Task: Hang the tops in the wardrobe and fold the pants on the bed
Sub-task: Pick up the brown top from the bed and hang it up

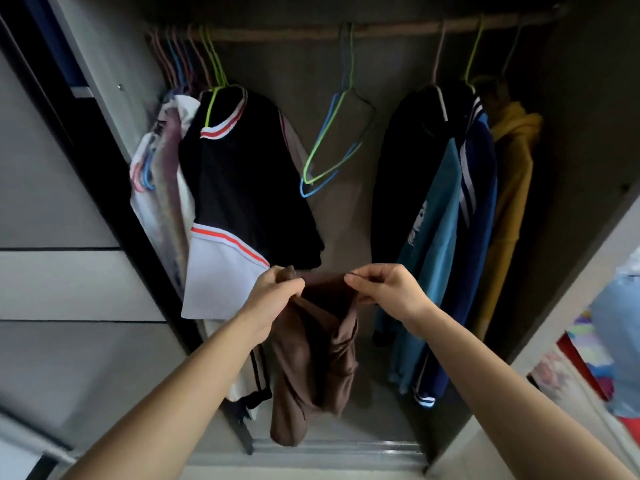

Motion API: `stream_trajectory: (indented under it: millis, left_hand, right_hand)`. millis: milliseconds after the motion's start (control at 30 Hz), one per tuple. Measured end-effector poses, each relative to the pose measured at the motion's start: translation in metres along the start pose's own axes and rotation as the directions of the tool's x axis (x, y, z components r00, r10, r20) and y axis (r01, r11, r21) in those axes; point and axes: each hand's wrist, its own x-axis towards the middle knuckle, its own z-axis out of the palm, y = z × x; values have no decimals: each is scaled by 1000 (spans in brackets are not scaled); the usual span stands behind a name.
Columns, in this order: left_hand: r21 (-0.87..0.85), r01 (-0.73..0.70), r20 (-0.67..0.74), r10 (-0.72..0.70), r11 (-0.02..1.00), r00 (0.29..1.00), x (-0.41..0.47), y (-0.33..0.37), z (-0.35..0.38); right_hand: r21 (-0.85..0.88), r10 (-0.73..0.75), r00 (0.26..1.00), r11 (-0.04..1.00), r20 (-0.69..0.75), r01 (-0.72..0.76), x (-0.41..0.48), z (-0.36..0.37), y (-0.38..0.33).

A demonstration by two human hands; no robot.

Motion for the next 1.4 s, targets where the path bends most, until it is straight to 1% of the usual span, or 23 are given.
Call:
stream_trajectory:
  millis: [67,133,167,233,333,367,433,500,533,600,667,700,733,833,900,967,1067,1167,1267,1333,1400]
  left_hand:
    - [148,-78,30,75,986,997,9,2,-20]
    - [244,-170,54,161,955,985,19,5,-40]
    - [259,-200,57,192,945,980,24,6,-49]
    - [253,-222,79,208,942,975,32,12,-62]
    - [223,-219,172,183,950,968,45,24,-69]
    - [225,-242,184,202,944,962,50,29,-69]
    - [232,-320,150,291,919,945,62,37,-68]
    - [217,-388,78,381,896,921,73,45,-65]
    - [205,-411,48,411,888,911,77,49,-64]
    - [180,-442,18,446,879,895,85,58,-62]
    - [175,-439,-3,447,881,895,91,67,-60]
    - [175,-437,-13,445,883,895,93,71,-60]
    - [171,-435,-25,446,884,895,94,76,-59]
    - [159,-417,-61,430,895,901,99,89,-54]
    - [152,-402,-47,413,903,909,100,95,-47]
    - [164,-399,-19,407,902,913,103,99,-38]
    - [189,-414,8,421,890,907,106,100,-21]
    - [197,-409,30,412,891,911,109,98,-7]
    - [219,-400,57,397,890,916,114,95,4]
    - [221,-386,87,376,896,923,115,94,9]
    - [213,-375,111,359,902,927,116,91,13]
  right_hand:
    - [-57,-8,995,998,-101,2,7,14,-4]
    - [-35,-2,985,999,-173,-5,15,31,-10]
    - [-21,-2,980,1000,-201,-2,19,39,-14]
    - [-24,-14,968,1000,-249,8,28,54,-24]
    - [-86,-38,953,996,-302,13,38,68,-40]
    - [-119,-39,951,993,-307,2,42,70,-44]
    - [-213,-31,947,976,-318,-39,52,73,-51]
    - [-315,-46,924,946,-379,-82,64,73,-60]
    - [-341,-67,904,936,-423,-91,72,72,-67]
    - [-322,-104,851,943,-515,-80,93,69,-87]
    - [-287,-119,807,956,-578,-64,118,63,-109]
    - [-282,-115,800,957,-588,-70,130,60,-120]
    - [-282,-101,806,956,-583,-84,141,57,-130]
    - [-326,-62,853,936,-518,-130,166,47,-145]
    - [-412,-124,857,904,-500,-110,175,37,-148]
    - [-432,-185,821,898,-541,-82,176,26,-149]
    - [-372,-227,762,928,-607,-20,167,9,-146]
    - [-309,-260,741,948,-619,74,151,-9,-136]
    - [-251,-288,697,955,-657,158,131,-20,-111]
    - [-255,-299,689,952,-660,169,113,-20,-81]
    - [-262,-291,696,953,-656,151,95,-20,-47]
